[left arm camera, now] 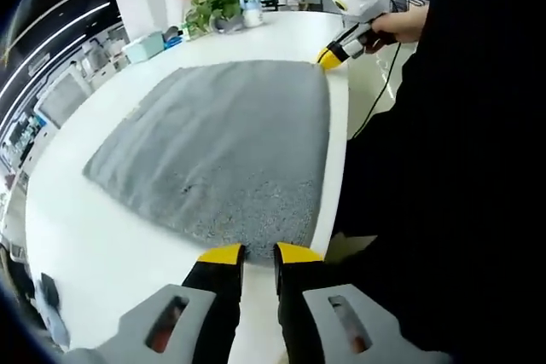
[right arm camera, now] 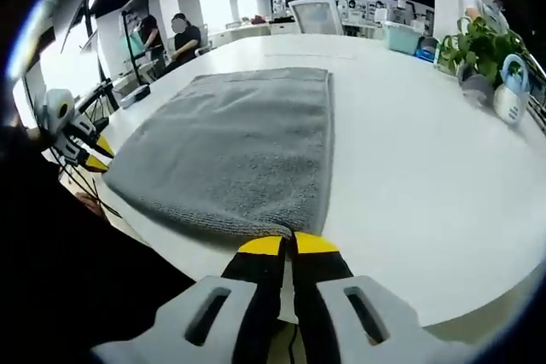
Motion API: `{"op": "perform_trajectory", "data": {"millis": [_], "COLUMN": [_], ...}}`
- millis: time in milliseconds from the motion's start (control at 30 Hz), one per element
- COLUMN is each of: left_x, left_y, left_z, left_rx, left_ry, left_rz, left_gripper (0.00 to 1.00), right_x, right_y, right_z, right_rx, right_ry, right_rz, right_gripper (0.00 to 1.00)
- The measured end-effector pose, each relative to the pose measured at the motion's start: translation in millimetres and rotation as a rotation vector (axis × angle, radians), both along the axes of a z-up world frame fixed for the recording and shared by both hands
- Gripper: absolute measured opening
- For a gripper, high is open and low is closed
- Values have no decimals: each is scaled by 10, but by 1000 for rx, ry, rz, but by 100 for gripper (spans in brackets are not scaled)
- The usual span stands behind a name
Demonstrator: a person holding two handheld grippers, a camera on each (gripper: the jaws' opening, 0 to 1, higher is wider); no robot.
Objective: Fold the towel on the table until its edges align and the towel forms a compact rectangular stack.
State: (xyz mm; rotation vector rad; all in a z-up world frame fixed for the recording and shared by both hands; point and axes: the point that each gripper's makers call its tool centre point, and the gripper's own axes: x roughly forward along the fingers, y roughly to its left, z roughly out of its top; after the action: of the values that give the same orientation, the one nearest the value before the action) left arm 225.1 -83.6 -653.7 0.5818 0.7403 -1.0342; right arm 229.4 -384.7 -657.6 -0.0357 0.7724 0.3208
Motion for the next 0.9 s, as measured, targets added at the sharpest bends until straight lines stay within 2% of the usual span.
{"op": "perform_trajectory", "data": {"millis": [100,167,267,300,467,500,567,633,800,900], "left_x": [1,19,41,45,34,42,61,87,68,74], "left_y": [2,-3,-27,-16,-26,-18,-28,-16,-31,-19], "left_z": [-7,-8,-21,-21,-22,-20,-17,-18,-17,-13], "left_rx": [-15,-18,-98,-108,-83,-89,-164,-208,-180,-195], "left_ry": [27,31,103,115,82,96,180,224,188,196], "left_rz": [41,58,161,171,154,176,258,295,277,302], "left_gripper": [12,7,3,3,2,2,2,2,2,1], "right_x": [0,2,3,2,1,1,1,4,6,2], "right_y": [5,6,3,5,-11,-11,-11,-15,-11,-11], "right_z": [1,2,2,2,-5,-6,-5,-3,-12,-12], "right_rx": [2,11,24,27,29,29,31,39,43,44], "right_ry": [6,11,14,14,12,11,10,15,39,35], "right_rz": [2,-2,-4,-8,-19,-19,-16,-11,1,-1], "right_gripper": [0,0,0,0,0,0,0,0,0,0]}}
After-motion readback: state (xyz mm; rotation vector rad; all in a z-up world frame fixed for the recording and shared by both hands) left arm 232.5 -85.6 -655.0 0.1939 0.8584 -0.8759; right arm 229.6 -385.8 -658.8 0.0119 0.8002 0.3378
